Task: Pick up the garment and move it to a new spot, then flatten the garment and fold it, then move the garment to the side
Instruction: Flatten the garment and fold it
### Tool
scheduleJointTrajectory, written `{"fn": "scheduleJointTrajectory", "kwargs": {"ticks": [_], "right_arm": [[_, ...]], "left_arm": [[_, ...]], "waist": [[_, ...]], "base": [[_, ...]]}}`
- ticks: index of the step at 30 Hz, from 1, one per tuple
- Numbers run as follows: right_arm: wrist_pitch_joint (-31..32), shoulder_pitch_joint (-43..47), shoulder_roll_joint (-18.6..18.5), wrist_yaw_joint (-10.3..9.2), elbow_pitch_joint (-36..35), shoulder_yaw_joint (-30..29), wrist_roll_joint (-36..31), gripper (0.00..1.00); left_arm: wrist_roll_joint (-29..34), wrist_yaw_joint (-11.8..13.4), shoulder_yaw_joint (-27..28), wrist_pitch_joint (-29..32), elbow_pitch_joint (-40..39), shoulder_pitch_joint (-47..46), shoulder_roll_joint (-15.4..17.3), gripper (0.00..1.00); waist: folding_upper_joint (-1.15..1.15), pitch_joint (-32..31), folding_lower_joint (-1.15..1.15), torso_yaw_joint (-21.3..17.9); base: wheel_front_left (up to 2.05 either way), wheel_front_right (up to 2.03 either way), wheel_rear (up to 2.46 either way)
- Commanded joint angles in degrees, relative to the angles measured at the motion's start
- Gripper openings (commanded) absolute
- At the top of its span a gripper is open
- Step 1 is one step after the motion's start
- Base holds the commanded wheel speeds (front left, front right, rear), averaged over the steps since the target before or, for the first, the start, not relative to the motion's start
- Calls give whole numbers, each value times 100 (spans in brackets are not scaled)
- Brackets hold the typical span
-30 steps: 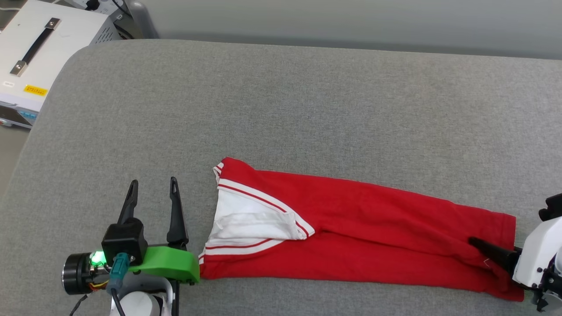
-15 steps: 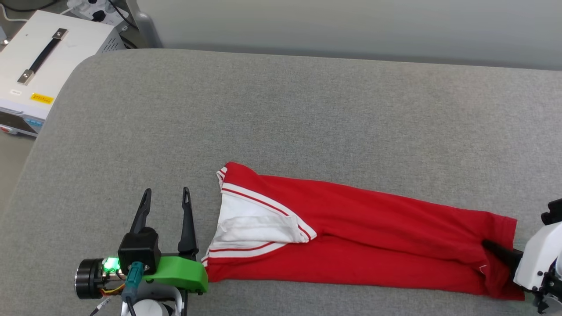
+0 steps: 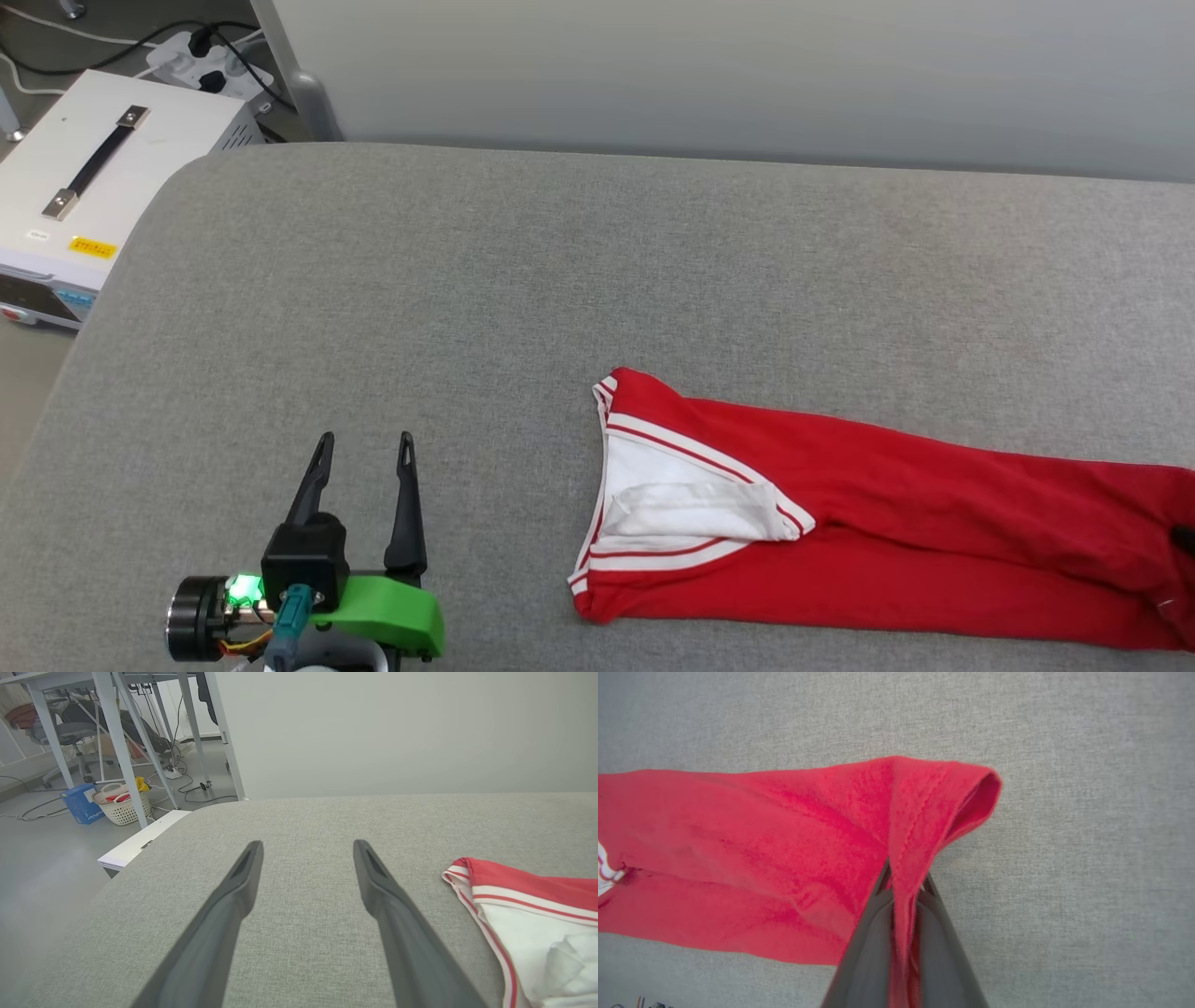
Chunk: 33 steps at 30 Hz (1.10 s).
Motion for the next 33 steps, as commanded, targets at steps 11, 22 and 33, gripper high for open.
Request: {"fn": "scheduleJointTrajectory", "kwargs": {"ticks": [11,22,33], "right_arm": [[909,-141,205,-4,-2409,172,-289,0],[1871,-1679,1334,-4,-2705,1316,-1190,0],[1631,-2900,2359,-4,-1449,2626,-1531,0]], "left_arm": [[197,-322,220,-32,-1,129,-264,100],[305,-469,253,-33,-1,-183,-436,100],[355,-532,259,-33,26,-460,-537,100]], "waist": [[0,-18,0,50],[0,419,0,276],[0,791,0,456]], "base": [[0,0,0],[0,0,0],[0,0,0]]}}
